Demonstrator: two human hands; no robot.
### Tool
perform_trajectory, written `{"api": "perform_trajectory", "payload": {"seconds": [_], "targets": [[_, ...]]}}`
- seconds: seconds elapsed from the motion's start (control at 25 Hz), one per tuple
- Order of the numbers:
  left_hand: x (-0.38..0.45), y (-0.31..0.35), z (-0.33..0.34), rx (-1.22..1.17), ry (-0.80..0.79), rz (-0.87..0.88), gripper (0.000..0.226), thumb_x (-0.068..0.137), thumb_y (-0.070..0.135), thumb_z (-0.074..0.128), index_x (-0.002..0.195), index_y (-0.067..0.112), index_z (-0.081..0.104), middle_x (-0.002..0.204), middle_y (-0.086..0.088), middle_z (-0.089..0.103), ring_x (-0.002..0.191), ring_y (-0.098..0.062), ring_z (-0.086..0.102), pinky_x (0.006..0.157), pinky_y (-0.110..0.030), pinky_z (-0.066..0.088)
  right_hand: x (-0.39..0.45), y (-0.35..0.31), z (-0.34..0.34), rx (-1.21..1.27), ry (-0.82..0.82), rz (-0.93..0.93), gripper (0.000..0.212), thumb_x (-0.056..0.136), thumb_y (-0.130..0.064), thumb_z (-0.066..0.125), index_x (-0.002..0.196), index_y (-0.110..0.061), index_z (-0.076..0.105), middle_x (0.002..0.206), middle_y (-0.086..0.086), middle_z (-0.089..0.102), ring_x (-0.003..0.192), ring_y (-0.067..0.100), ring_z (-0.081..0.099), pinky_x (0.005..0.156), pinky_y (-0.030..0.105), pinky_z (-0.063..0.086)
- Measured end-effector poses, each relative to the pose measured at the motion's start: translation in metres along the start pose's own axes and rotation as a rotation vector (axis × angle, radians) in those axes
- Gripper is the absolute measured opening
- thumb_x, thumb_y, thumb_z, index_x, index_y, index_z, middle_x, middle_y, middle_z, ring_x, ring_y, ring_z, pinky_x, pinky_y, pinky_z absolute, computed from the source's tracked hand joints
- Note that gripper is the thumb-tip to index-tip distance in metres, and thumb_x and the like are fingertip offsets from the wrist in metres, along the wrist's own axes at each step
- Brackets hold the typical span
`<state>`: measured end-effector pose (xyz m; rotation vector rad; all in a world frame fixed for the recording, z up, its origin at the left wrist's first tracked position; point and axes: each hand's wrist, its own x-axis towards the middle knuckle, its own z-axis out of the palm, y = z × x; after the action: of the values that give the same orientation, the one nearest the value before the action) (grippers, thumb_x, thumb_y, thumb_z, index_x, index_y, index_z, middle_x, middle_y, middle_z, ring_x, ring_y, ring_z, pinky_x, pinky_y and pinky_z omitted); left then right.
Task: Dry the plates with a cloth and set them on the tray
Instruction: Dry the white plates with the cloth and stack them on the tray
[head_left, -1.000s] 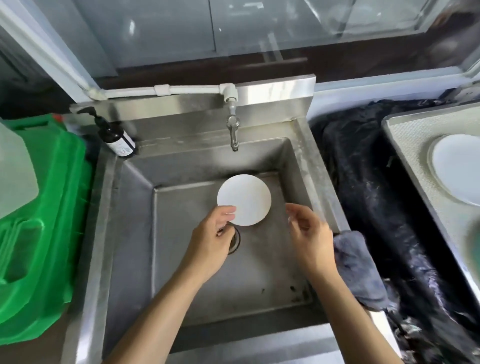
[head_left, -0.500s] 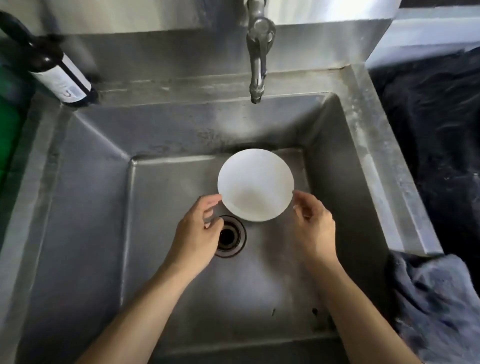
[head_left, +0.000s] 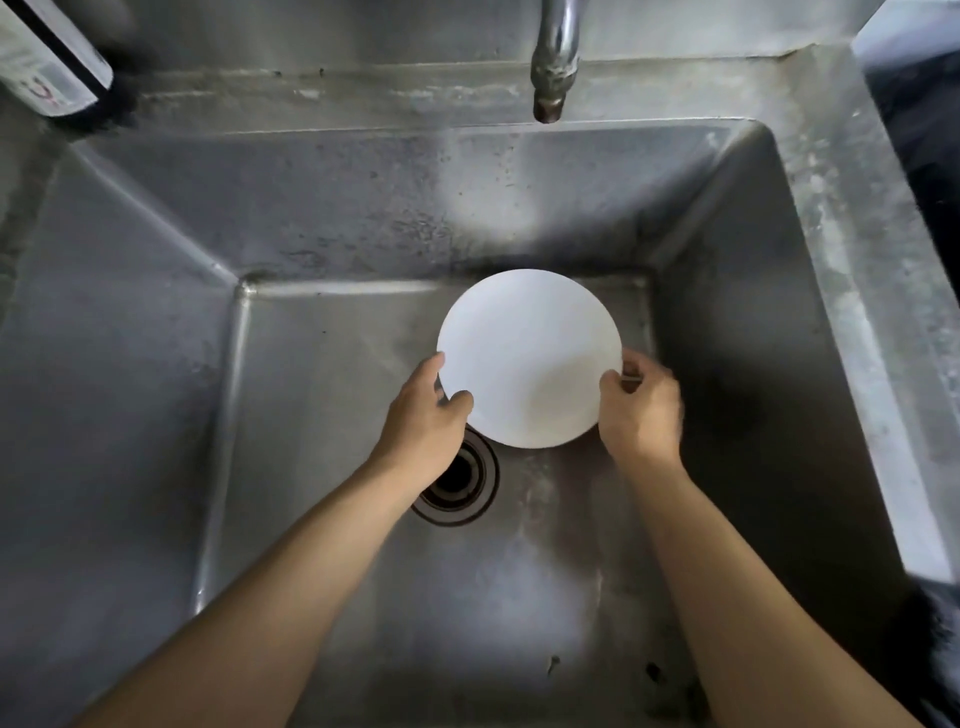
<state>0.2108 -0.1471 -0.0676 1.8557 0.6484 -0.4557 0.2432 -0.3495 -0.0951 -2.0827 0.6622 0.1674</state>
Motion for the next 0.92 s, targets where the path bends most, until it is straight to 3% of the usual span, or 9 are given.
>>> {"api": "perform_trajectory", "payload": {"seconds": [0.12, 0.36, 0.64, 0.76, 0.92], "targets": [[0.001, 0.003, 0.003, -0.023, 0.014, -0.024, 0.076, 0.07, 0.031, 0.051, 0.146, 0.025, 0.045, 0.116, -0.003, 0.07, 0.103, -0.023, 0.069, 0.1, -0.049, 0.051, 0.007, -0.002, 0.002, 0.045, 0.014, 0.063, 0.027, 0.098, -0.015, 0.058, 0.122, -0.023, 0.065, 0.108, -0.004, 0.061, 0.093, 0.014, 0.057, 0.072, 0.023, 0.043], [-0.002, 0.008, -0.002, -0.258, 0.038, -0.061, 0.07, 0.074, 0.01, 0.057, 0.143, 0.019, 0.049, 0.134, 0.008, 0.062, 0.116, -0.016, 0.064, 0.105, -0.045, 0.05, -0.004, 0.0, 0.003, 0.133, 0.073, 0.139, 0.033, 0.093, -0.003, 0.059, 0.121, -0.02, 0.065, 0.103, -0.007, 0.065, 0.098, 0.015, 0.062, 0.077, 0.028, 0.047], [-0.056, -0.012, -0.022, -0.351, 0.129, -0.106, 0.057, 0.086, 0.0, 0.059, 0.137, 0.026, 0.054, 0.13, 0.012, 0.06, 0.106, -0.012, 0.068, 0.101, -0.046, 0.053, -0.052, -0.01, -0.012, 0.166, 0.042, 0.073, 0.034, 0.094, -0.004, 0.062, 0.122, -0.023, 0.066, 0.099, -0.013, 0.066, 0.087, 0.001, 0.062, 0.063, 0.011, 0.046], [-0.088, -0.018, -0.036, -0.402, 0.178, -0.111, 0.057, 0.087, -0.003, 0.061, 0.136, 0.025, 0.055, 0.132, 0.009, 0.06, 0.101, -0.003, 0.068, 0.098, -0.044, 0.055, -0.081, -0.022, -0.021, 0.146, 0.027, 0.022, 0.032, 0.093, -0.004, 0.062, 0.12, -0.019, 0.069, 0.093, -0.011, 0.069, 0.082, 0.001, 0.065, 0.075, 0.023, 0.058], [-0.133, -0.027, -0.056, -0.402, 0.218, -0.133, 0.054, 0.085, -0.003, 0.061, 0.13, 0.026, 0.059, 0.128, 0.006, 0.065, 0.092, 0.006, 0.069, 0.095, -0.042, 0.056, -0.125, -0.041, -0.034, 0.102, 0.014, -0.008, 0.029, 0.091, -0.006, 0.06, 0.117, -0.014, 0.071, 0.088, -0.012, 0.068, 0.078, 0.001, 0.065, 0.079, 0.03, 0.058]]}}
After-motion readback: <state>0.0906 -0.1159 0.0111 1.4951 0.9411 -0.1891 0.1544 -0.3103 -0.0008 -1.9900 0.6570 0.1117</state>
